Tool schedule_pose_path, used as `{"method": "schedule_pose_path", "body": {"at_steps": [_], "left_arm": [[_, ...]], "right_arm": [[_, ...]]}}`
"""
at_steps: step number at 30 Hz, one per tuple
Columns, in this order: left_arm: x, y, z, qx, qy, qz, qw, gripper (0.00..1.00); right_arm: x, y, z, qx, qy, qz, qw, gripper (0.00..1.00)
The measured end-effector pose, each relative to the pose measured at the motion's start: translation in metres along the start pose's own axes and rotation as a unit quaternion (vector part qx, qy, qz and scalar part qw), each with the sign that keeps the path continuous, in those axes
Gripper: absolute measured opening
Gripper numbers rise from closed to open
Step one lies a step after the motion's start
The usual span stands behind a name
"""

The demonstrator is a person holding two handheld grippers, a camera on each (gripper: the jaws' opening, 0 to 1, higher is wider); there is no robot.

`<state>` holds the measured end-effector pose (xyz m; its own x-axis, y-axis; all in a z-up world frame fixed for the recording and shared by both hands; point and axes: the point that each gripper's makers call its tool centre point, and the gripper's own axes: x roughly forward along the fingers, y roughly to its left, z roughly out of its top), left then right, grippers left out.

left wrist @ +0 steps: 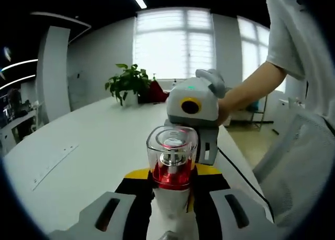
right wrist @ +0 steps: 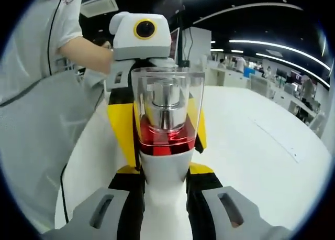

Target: Arrange the skincare products in the storage area until every visible bottle or jar stands upright without overlapping.

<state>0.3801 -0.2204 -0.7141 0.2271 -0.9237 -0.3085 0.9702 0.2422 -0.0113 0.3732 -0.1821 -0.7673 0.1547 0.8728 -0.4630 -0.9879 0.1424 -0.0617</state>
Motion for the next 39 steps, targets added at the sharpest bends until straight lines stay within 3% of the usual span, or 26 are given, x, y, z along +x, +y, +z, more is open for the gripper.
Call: {"method": "schedule_pose_path", "body": {"at_steps": [12,18,23,39], "left_arm": [[0.001,0.001,-0.003,-0.017,0.002,0.006,0.9998,0.28],[-0.001,0.003,0.003,-0.036,-0.007,0.014,0.9992,0.34],[-0.007,0.004,-0.007,-0.049,0.014,0.024,0.9984,0.4],[-0.047,-0.008,-0.024,-0.109,0.054,0.077,0.9897,0.82]], "right_arm": [[0.0,-0.002,-0.005,0.004,0.022,0.0,0.9998,0.31],[-0.001,-0.002,-0.008,0.018,0.029,-0.007,0.9994,0.37],[-0.005,-0.004,-0.015,0.035,0.044,-0.026,0.9981,0.45],[-0.02,0.012,-0.015,0.08,0.061,-0.079,0.9918,0.66]]}}
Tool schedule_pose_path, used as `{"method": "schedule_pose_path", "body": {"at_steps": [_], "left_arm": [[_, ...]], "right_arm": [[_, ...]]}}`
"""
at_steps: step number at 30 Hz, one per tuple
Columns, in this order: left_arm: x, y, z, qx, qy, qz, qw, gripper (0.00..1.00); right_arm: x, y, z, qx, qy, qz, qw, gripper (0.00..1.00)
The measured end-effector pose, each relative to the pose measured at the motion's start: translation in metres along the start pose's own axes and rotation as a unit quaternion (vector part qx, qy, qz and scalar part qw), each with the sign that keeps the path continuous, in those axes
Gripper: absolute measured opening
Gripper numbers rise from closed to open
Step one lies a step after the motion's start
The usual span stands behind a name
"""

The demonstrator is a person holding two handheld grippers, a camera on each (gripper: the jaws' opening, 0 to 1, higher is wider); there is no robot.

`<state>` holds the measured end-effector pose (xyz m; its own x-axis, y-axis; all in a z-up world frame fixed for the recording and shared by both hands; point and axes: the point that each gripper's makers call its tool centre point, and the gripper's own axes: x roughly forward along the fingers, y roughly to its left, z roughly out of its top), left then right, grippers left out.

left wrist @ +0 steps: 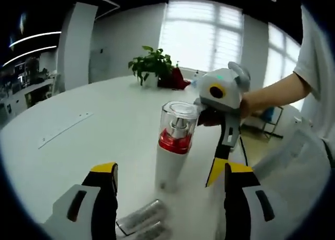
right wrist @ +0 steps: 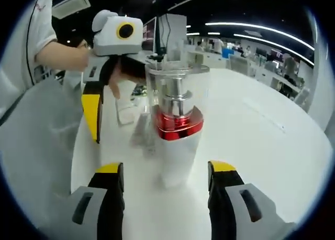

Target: Arrange the skincare products in the storage area until every visible bottle or jar stands upright without overlapping.

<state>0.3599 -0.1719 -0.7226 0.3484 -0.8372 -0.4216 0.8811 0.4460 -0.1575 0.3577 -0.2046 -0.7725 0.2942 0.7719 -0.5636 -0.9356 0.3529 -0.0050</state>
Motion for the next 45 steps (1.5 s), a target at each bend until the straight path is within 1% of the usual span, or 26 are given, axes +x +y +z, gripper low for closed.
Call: {"method": "schedule_pose_path", "body": {"at_steps": [3,4,6,8,10,14,16,18,19,20,22,26,28,34,38,40,43,45], "left_arm": [[-0.013,0.0,-0.008,-0.015,0.008,0.014,0.9998,0.88],[-0.022,-0.007,-0.011,-0.017,0.008,0.019,0.9996,0.9],[-0.028,-0.006,-0.016,-0.027,0.009,0.029,0.9992,0.92],[-0.038,-0.003,-0.019,-0.035,0.007,0.037,0.9987,0.94],[-0.048,-0.005,-0.023,-0.048,0.009,0.043,0.9978,0.96],[-0.062,-0.008,-0.033,-0.058,0.014,0.056,0.9967,0.99],[-0.069,-0.012,-0.036,-0.064,0.015,0.063,0.9959,0.99],[-0.078,-0.011,-0.038,-0.071,0.014,0.069,0.995,0.99],[-0.082,-0.015,-0.04,-0.073,0.014,0.072,0.9946,0.99],[-0.083,-0.015,-0.04,-0.074,0.014,0.073,0.9945,0.99],[-0.092,-0.016,-0.045,-0.077,0.015,0.08,0.9937,0.99],[-0.107,-0.025,-0.051,-0.084,0.014,0.092,0.9921,0.99],[-0.116,-0.025,-0.055,-0.087,0.012,0.097,0.9913,0.99],[-0.139,-0.033,-0.068,-0.099,0.008,0.113,0.9886,0.99],[-0.153,-0.039,-0.075,-0.102,0.011,0.121,0.9874,0.99],[-0.161,-0.037,-0.077,-0.103,0.011,0.125,0.9867,0.99],[-0.169,-0.04,-0.078,-0.107,0.009,0.133,0.9853,0.99],[-0.174,-0.042,-0.077,-0.109,0.007,0.138,0.9844,0.99]], "right_arm": [[-0.004,0.009,0.002,0.012,-0.007,-0.005,0.9999,0.72],[-0.005,0.012,0.002,0.012,-0.005,-0.007,0.9999,0.72],[-0.008,0.017,0.001,0.014,-0.001,-0.013,0.9998,0.73],[-0.011,0.02,0.001,0.021,-0.005,-0.023,0.9995,0.76],[-0.015,0.025,0.001,0.028,-0.009,-0.03,0.9991,0.78],[-0.02,0.032,-0.002,0.038,-0.009,-0.039,0.9985,0.81],[-0.022,0.036,-0.001,0.042,-0.012,-0.045,0.998,0.84],[-0.024,0.039,0.0,0.049,-0.015,-0.05,0.9974,0.86],[-0.026,0.04,0.001,0.055,-0.019,-0.055,0.9968,0.87],[-0.027,0.043,0.002,0.057,-0.021,-0.056,0.9966,0.88],[-0.028,0.047,0.004,0.061,-0.024,-0.059,0.9961,0.88],[-0.031,0.059,0.007,0.071,-0.03,-0.07,0.9946,0.93],[-0.034,0.064,0.008,0.08,-0.037,-0.074,0.9933,0.94],[-0.042,0.081,0.015,0.097,-0.051,-0.087,0.9901,0.98],[-0.047,0.084,0.017,0.109,-0.06,-0.096,0.9876,0.99],[-0.05,0.084,0.017,0.114,-0.062,-0.099,0.9866,0.99],[-0.055,0.085,0.02,0.112,-0.056,-0.106,0.9865,0.99],[-0.06,0.086,0.025,0.111,-0.061,-0.109,0.9859,0.99]]}}
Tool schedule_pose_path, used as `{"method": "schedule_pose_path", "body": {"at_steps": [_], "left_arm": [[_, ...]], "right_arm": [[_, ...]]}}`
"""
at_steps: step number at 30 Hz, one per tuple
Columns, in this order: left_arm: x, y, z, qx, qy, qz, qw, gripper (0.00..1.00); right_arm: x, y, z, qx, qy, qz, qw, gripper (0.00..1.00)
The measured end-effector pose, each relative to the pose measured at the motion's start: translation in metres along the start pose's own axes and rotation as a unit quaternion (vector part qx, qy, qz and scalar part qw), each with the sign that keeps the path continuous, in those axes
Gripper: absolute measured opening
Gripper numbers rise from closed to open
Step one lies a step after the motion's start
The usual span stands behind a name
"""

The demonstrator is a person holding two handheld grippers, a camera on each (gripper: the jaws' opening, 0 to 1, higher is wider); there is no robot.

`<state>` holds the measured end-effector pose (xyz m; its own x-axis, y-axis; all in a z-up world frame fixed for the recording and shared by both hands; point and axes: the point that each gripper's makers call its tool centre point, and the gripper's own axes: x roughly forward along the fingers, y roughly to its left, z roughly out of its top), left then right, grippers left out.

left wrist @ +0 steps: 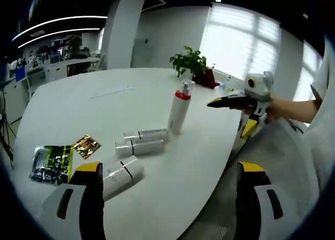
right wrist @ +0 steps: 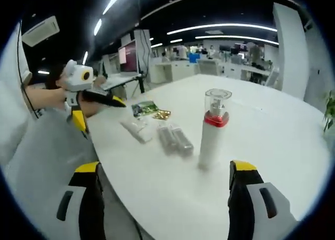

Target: Arrange the skincare products in the storage area until every visible bottle or jar stands upright without overlapping.

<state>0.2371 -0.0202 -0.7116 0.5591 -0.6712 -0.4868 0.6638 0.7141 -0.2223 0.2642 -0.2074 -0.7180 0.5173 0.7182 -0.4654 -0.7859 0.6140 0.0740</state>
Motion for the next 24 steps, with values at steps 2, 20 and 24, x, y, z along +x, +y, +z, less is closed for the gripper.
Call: {"method": "schedule_pose_path", "body": {"at_steps": [2,20,24], "left_arm": [[-0.008,0.001,-0.002,-0.002,-0.001,0.006,1.0,0.99],[-0.016,-0.001,-0.014,0.018,0.009,0.02,0.9996,0.98],[-0.017,-0.003,-0.011,0.009,0.0,0.013,0.9999,0.98]], "right_arm": [[-0.004,0.003,0.005,0.001,-0.006,-0.002,1.0,0.99],[-0.004,0.02,-0.007,-0.013,0.03,0.003,0.9995,0.98],[-0.003,0.03,-0.009,-0.03,0.051,0.022,0.998,0.87]]}}
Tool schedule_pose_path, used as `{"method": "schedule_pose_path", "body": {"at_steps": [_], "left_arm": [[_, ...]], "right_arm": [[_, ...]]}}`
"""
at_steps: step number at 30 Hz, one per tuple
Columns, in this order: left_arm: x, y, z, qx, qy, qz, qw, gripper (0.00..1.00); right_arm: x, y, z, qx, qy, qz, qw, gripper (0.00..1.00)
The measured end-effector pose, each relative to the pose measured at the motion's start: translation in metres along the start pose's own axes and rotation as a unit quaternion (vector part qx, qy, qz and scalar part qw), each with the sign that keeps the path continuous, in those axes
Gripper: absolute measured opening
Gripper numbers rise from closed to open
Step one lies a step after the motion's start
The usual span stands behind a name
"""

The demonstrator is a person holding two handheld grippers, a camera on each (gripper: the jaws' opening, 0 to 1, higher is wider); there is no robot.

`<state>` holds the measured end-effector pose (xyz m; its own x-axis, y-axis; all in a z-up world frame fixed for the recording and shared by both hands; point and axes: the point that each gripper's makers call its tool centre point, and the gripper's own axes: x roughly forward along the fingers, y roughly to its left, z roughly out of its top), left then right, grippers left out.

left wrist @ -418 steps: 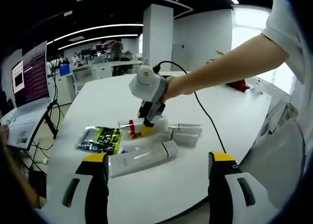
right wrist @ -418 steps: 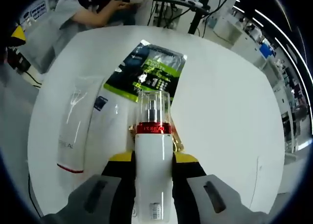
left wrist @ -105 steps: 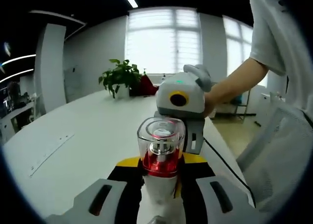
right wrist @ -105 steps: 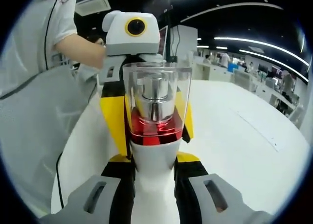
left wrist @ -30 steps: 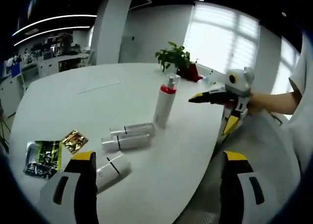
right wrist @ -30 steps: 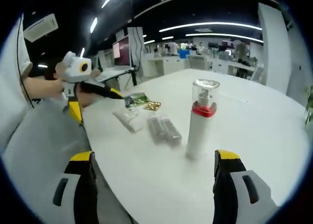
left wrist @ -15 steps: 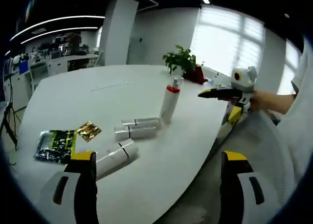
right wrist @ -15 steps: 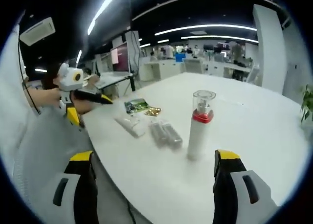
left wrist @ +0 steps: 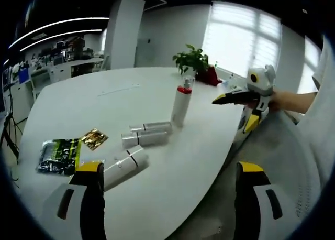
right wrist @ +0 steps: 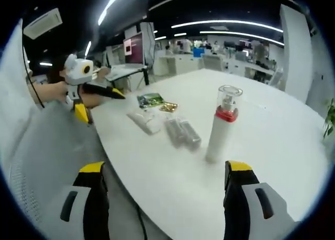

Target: Arrange the skincare products in the storage area until every visible bottle or jar stands upright without overlapping.

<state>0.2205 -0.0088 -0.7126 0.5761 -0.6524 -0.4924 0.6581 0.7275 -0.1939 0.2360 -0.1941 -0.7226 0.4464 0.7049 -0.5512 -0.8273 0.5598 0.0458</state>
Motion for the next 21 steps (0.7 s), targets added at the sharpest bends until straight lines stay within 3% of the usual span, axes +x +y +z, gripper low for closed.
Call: {"method": "schedule_pose_path", "body": {"at_steps": [7,11,17,21], "left_arm": [[-0.001,0.003,0.001,0.005,-0.002,0.007,1.0,0.98],[0.0,0.004,-0.001,0.009,-0.002,0.004,1.0,0.97],[-0.002,0.008,-0.003,0.01,0.001,0.009,0.9999,0.98],[-0.003,0.014,-0.005,0.003,0.0,0.014,0.9999,0.97]], "right_arm": [[0.011,0.003,0.003,-0.016,0.03,0.02,0.9992,0.78],[0.027,-0.001,0.007,-0.036,0.059,0.033,0.9971,0.72],[0.054,0.0,0.02,-0.063,0.075,0.051,0.9939,0.64],[0.076,0.005,0.026,-0.093,0.1,0.073,0.988,0.61]]}}
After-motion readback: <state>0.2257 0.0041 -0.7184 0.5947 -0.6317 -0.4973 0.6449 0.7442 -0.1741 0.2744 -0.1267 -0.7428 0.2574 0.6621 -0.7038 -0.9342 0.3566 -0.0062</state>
